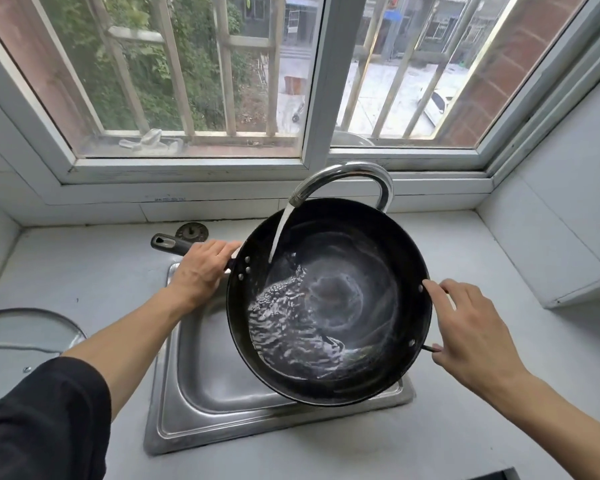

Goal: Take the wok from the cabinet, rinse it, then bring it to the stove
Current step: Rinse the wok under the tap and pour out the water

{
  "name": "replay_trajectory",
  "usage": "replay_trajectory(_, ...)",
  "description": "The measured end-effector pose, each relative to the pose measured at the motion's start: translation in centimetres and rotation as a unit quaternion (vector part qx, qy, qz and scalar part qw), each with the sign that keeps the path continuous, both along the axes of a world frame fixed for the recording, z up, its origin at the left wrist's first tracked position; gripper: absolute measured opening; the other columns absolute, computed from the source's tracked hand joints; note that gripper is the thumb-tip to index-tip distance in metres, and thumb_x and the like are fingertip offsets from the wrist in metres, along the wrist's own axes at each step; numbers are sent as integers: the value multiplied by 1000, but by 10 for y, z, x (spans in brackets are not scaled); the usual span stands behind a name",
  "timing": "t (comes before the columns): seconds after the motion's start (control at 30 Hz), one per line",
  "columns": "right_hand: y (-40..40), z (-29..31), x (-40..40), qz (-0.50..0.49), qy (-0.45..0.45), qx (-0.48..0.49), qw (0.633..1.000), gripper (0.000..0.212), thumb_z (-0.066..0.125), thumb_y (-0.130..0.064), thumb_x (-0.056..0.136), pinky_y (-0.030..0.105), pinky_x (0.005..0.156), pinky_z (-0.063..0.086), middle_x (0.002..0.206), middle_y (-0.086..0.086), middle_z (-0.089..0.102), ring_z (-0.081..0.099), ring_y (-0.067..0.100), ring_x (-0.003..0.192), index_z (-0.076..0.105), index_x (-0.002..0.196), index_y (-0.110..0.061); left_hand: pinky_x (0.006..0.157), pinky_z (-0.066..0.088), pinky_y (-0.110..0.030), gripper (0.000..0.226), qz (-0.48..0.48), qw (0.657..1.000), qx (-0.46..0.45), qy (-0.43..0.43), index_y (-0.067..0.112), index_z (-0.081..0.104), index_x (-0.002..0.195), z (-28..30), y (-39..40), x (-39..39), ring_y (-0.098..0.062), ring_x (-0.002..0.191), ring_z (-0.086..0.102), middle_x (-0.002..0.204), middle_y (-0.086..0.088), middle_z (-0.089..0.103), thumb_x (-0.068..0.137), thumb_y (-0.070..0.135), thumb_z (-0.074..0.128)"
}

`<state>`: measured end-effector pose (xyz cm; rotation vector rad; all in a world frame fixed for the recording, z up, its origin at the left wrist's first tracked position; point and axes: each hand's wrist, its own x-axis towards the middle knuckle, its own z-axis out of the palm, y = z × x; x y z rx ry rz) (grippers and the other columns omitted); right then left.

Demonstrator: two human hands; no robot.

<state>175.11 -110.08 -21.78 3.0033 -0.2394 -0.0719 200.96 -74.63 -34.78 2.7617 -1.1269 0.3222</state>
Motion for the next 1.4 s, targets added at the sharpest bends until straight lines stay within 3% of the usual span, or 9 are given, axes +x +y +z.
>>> replay_trajectory(0.37,-12,-11,30,43,-40,2,998,108,91,-3,35,44,80,50,117,16,51,47,36,104,47,134,-3,58,42,-38,45,47,996,75,9,15,58,92,-4,13,5,-29,79,55,87,-6,59,55,5,82)
replay_trajectory(0.67,-20,-29,50,66,-94,-13,993,105,88,3,41,46,91,42,120,20,47,43,39,109,45,137,0,59,38,-38,37,85,995,46,3,14,55,86,6,11,12,-32,80,53,84,-6,56,55,1,72)
replay_trajectory(0.97,-24,-54,65,77,-149,0,986,103,85,9,42,47,91,40,122,23,45,42,42,109,42,136,-1,58,29,-35,36,128,991,45,-6,13,54,85,13,12,16,-31,76,51,79,-5,52,58,1,74)
replay_trajectory(1.23,-24,-70,82,102,-158,11,982,107,90,2,44,44,97,36,123,22,44,43,41,110,40,138,-3,55,27,-34,36,157,986,50,-27,14,52,81,19,28,10,-30,71,50,74,-4,50,58,-4,74)
replay_trajectory(1.4,-15,-79,95,128,-155,27,979,110,92,-3,47,47,95,44,123,23,45,45,41,110,38,143,-2,55,29,-35,31,160,985,51,-44,12,56,79,34,50,4,-31,70,50,72,-6,52,59,-4,74)
